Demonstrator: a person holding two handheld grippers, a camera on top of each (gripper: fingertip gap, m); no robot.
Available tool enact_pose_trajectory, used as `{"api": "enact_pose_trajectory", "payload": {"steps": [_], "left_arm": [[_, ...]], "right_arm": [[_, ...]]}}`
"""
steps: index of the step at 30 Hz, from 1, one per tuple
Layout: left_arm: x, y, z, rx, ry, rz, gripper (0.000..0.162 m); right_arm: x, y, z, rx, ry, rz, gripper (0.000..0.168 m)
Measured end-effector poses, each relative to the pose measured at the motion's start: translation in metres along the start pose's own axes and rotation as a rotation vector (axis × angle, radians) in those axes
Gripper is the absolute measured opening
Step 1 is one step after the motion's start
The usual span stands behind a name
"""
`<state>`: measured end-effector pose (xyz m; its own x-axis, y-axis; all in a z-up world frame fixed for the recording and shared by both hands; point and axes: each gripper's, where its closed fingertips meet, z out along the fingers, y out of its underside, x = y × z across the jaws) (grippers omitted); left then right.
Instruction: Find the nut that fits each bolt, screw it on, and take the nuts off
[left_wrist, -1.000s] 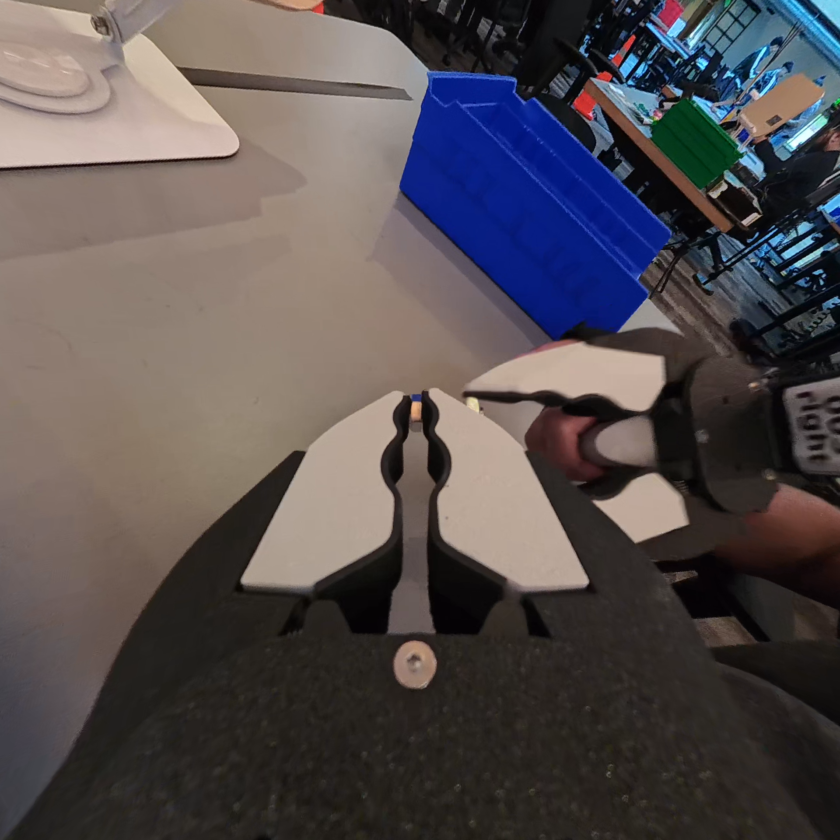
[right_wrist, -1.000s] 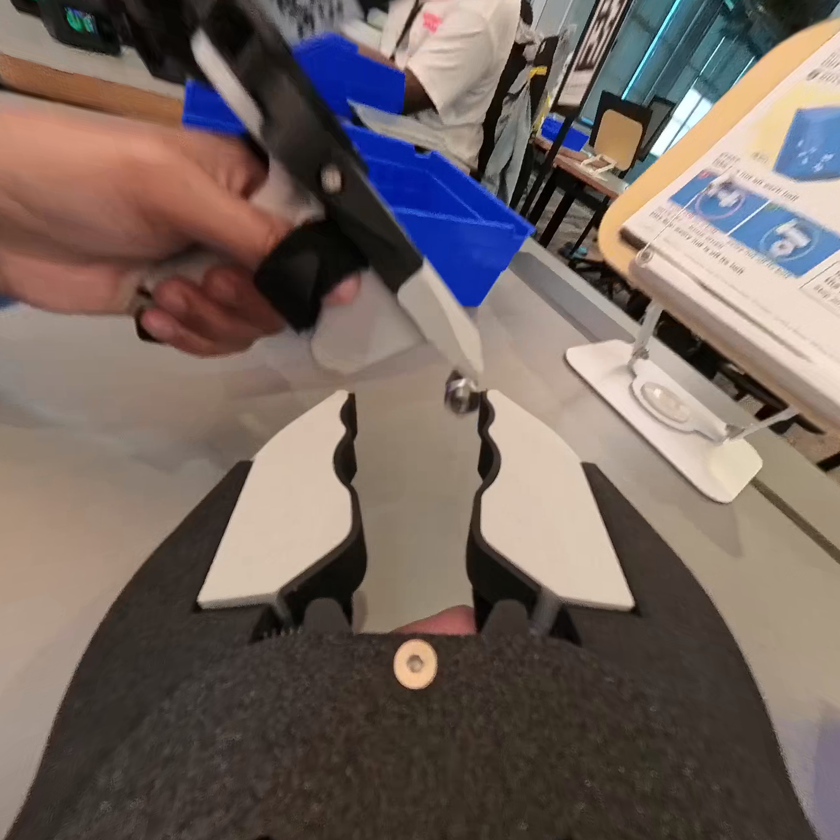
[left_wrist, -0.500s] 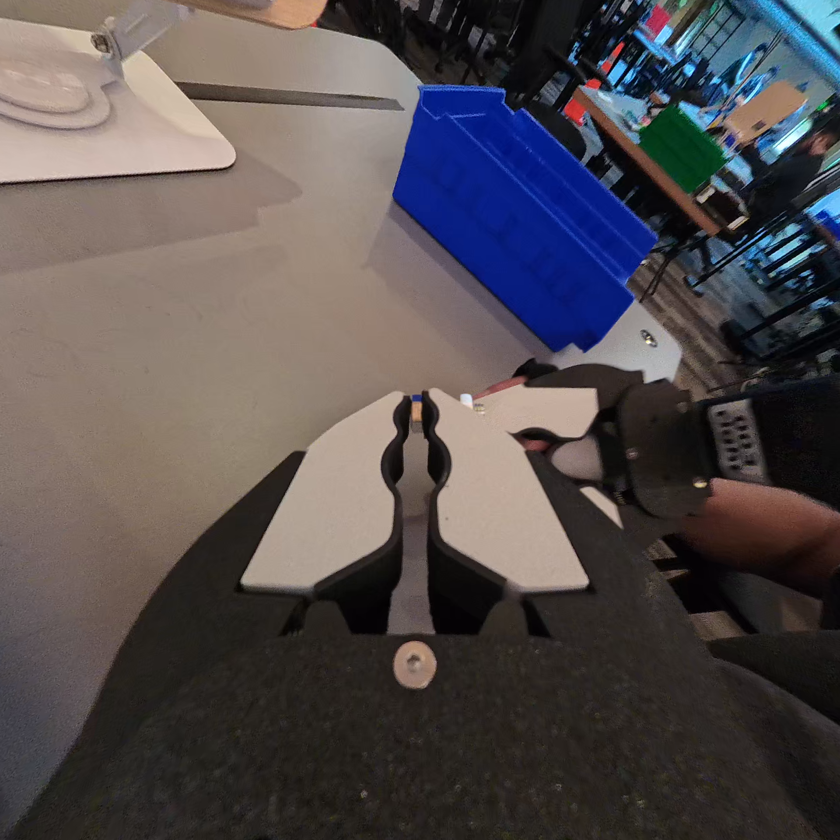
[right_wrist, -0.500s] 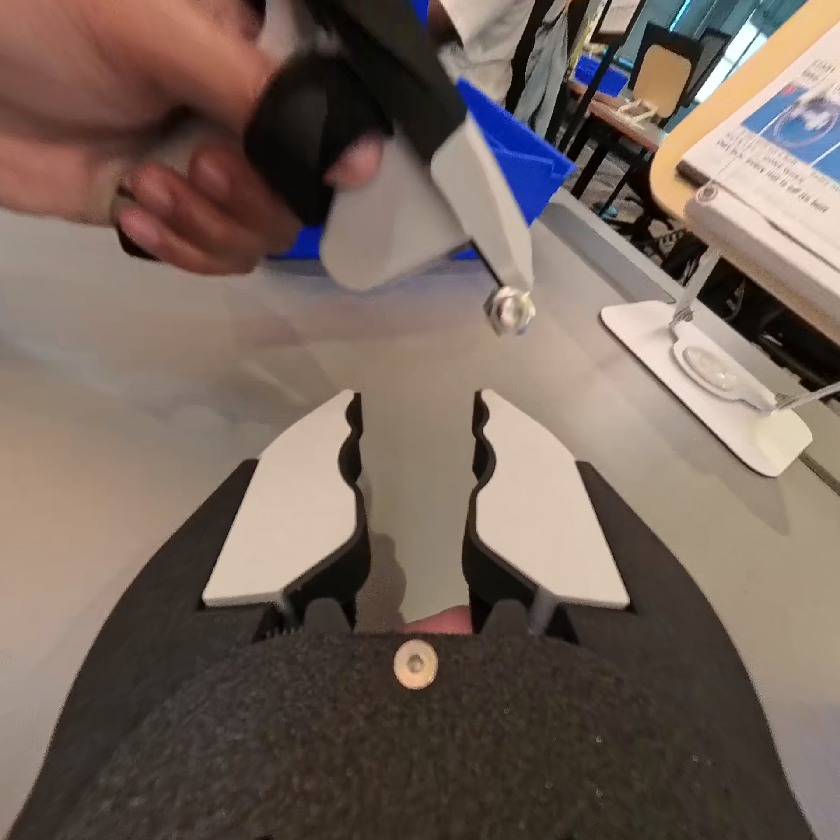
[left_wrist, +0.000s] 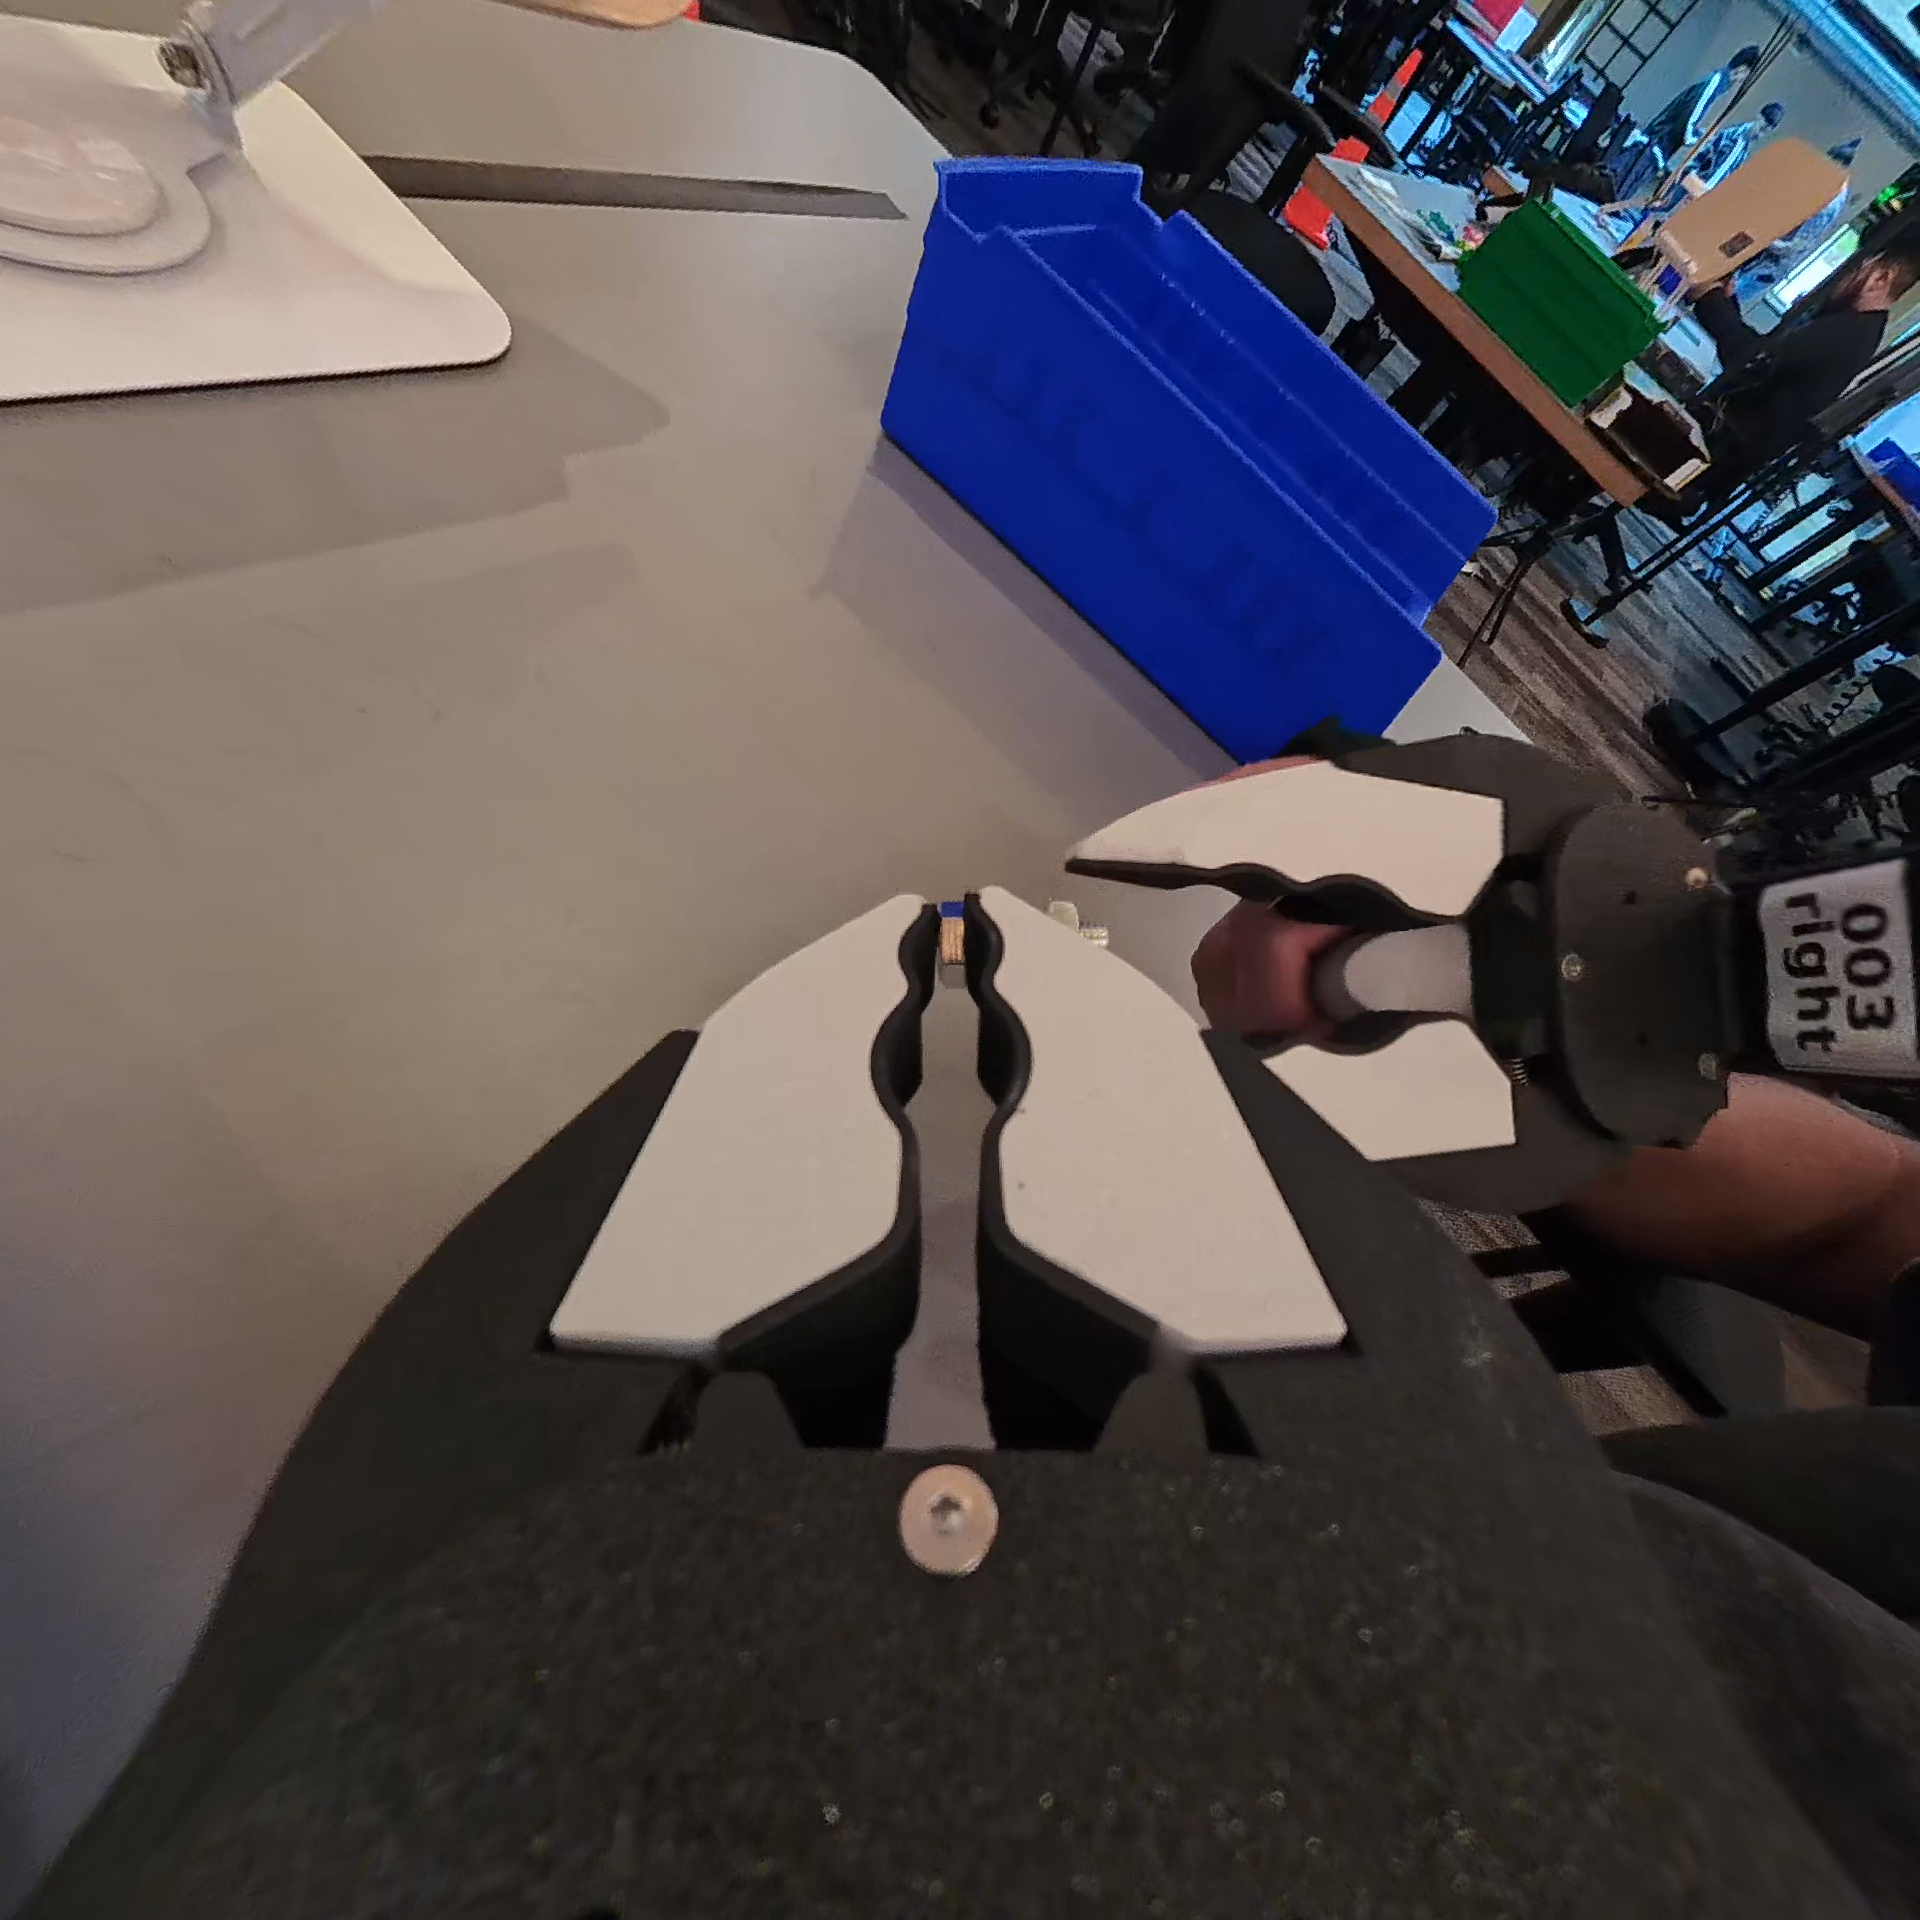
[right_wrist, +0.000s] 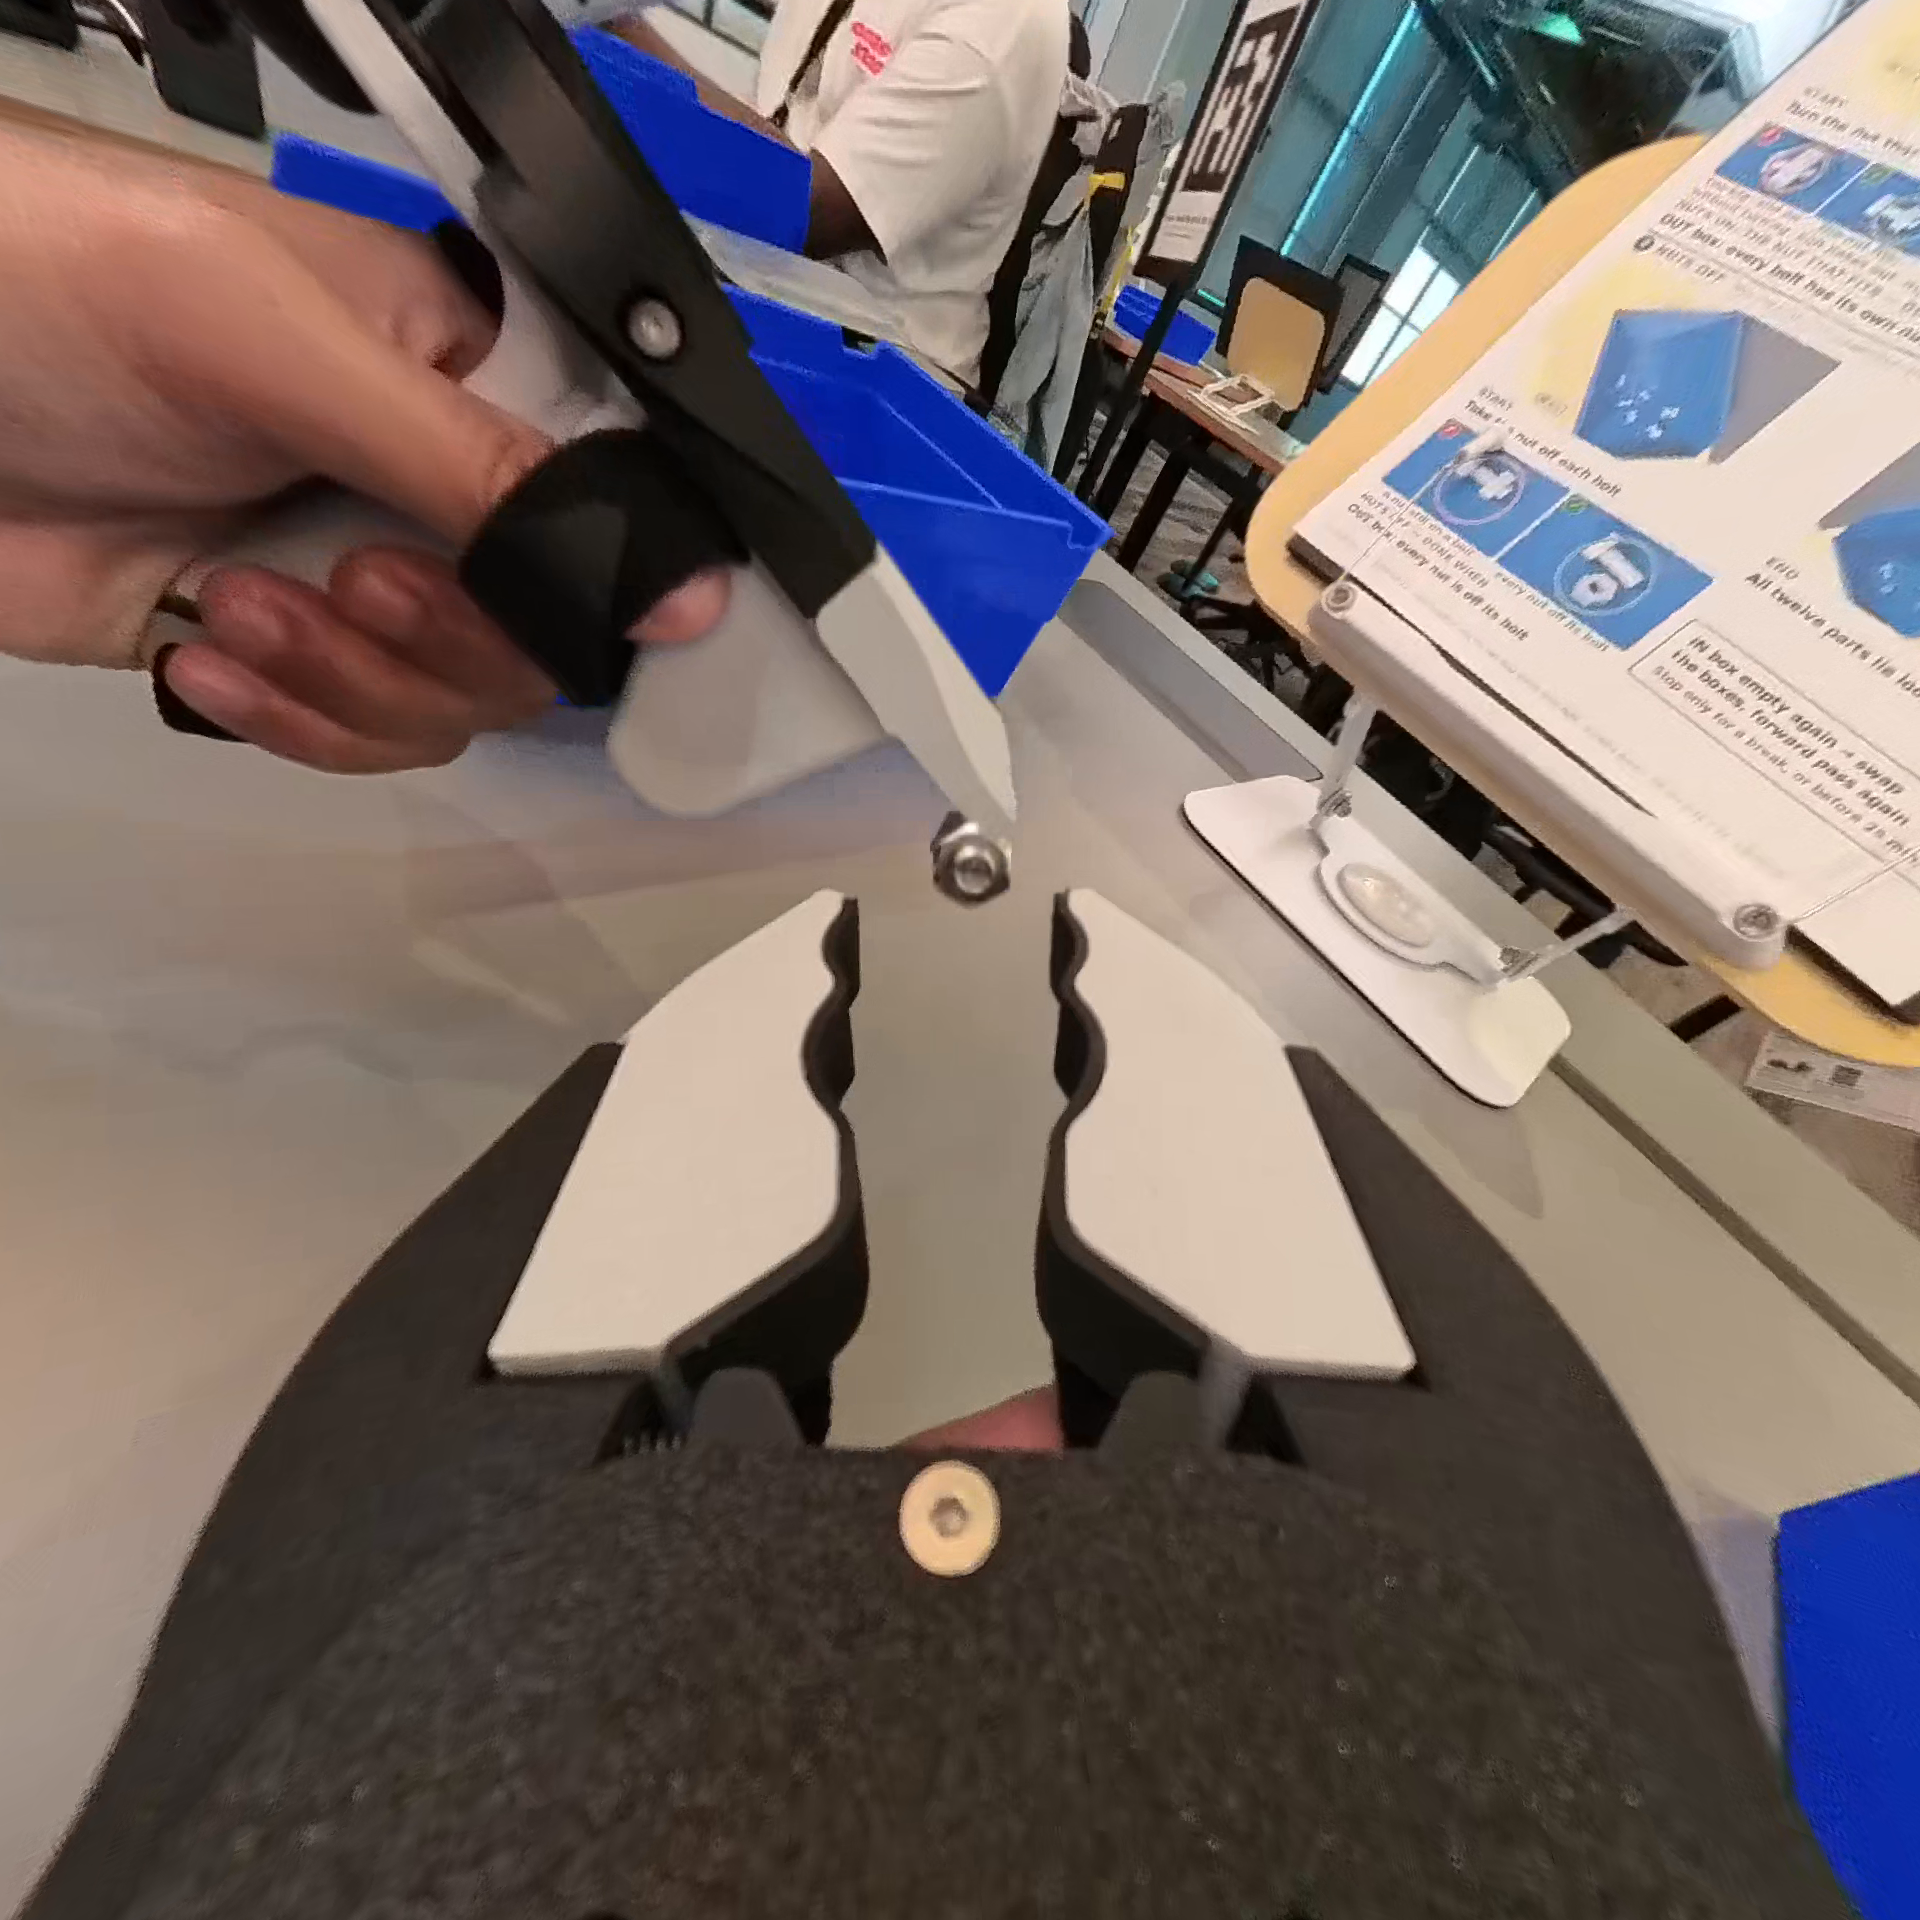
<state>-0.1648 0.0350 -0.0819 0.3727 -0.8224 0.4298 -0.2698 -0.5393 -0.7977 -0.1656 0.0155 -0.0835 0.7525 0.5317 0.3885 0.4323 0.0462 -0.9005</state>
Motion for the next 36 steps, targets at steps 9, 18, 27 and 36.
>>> {"api": "enact_pose_trajectory", "payload": {"steps": [9,18,27,36], "left_arm": [[0.003,0.01,0.009,-0.025,-0.009,0.011,0.005],[-0.001,-0.007,-0.028,0.143,0.105,-0.126,0.062],[0.028,0.038,-0.035,0.129,0.055,0.076,0.052],[0.057,0.058,-0.015,0.03,0.014,0.331,0.046]], "right_arm": [[0.0,0.012,0.006,-0.07,-0.011,-0.001,0.015],[0.017,0.01,-0.004,-0.039,0.006,0.013,0.015],[0.133,-0.037,-0.085,-0.04,0.16,0.083,0.015],[0.258,0.181,-0.178,-0.617,0.265,0.73,0.015]]}}
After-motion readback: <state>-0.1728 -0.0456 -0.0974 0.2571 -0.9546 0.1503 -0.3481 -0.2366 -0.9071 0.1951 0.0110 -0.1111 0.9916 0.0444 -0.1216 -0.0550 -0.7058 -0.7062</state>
